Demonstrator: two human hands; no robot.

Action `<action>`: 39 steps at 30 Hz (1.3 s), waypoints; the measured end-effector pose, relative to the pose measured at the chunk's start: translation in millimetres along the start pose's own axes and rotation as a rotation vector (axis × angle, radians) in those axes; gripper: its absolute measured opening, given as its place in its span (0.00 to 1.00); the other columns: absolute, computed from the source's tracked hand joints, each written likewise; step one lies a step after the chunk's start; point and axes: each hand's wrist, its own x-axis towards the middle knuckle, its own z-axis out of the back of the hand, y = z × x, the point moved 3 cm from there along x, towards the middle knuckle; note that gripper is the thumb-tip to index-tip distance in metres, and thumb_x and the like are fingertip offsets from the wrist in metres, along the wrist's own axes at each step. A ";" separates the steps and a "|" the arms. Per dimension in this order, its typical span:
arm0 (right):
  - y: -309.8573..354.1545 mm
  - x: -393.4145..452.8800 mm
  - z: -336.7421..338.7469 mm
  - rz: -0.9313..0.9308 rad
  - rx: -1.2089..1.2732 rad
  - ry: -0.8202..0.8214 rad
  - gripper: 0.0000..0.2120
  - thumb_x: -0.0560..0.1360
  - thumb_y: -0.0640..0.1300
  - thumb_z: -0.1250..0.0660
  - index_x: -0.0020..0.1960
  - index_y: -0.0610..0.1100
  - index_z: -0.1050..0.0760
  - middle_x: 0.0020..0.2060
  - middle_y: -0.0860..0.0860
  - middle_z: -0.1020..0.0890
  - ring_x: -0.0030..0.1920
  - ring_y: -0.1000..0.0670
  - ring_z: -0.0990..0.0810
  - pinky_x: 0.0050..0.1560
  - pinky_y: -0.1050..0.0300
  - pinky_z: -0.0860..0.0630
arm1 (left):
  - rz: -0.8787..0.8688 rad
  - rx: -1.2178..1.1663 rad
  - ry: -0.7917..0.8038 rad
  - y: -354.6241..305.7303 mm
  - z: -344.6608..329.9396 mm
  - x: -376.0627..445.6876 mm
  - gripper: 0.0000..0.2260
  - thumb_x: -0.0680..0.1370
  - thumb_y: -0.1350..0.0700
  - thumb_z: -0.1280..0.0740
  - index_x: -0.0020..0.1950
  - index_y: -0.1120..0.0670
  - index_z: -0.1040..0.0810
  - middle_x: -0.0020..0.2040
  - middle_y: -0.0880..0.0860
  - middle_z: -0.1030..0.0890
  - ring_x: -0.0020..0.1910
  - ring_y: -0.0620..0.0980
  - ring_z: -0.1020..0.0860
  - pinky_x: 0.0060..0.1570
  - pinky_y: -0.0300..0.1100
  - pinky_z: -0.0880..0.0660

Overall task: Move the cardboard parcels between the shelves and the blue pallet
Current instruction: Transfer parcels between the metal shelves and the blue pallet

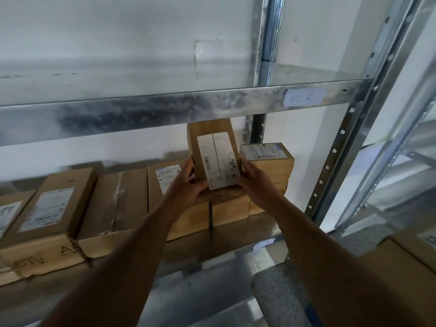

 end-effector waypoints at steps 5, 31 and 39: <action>12.1 -48.1 -14.4 0.054 0.004 -0.072 0.20 0.79 0.35 0.40 0.66 0.55 0.34 0.63 0.52 0.26 0.65 0.45 0.26 0.57 0.43 0.22 | -0.094 -0.066 0.052 -8.1 2.2 -39.3 0.34 0.76 0.65 0.35 0.74 0.39 0.45 0.59 0.37 0.30 0.59 0.42 0.29 0.39 0.33 0.22; 44.4 -350.6 -60.8 -0.123 -0.107 -0.519 0.29 0.79 0.42 0.39 0.76 0.57 0.46 0.65 0.55 0.25 0.57 0.58 0.23 0.52 0.60 0.22 | -0.208 0.011 0.395 -15.8 -68.9 -269.0 0.34 0.76 0.57 0.33 0.70 0.30 0.48 0.65 0.38 0.32 0.56 0.32 0.29 0.51 0.32 0.28; 64.4 -493.1 -36.7 -0.176 -0.144 -0.701 0.32 0.80 0.43 0.40 0.78 0.55 0.52 0.70 0.55 0.31 0.63 0.63 0.30 0.56 0.71 0.29 | -0.252 0.000 0.530 -50.0 -145.1 -367.3 0.35 0.76 0.55 0.33 0.72 0.31 0.49 0.60 0.31 0.32 0.54 0.28 0.31 0.44 0.25 0.30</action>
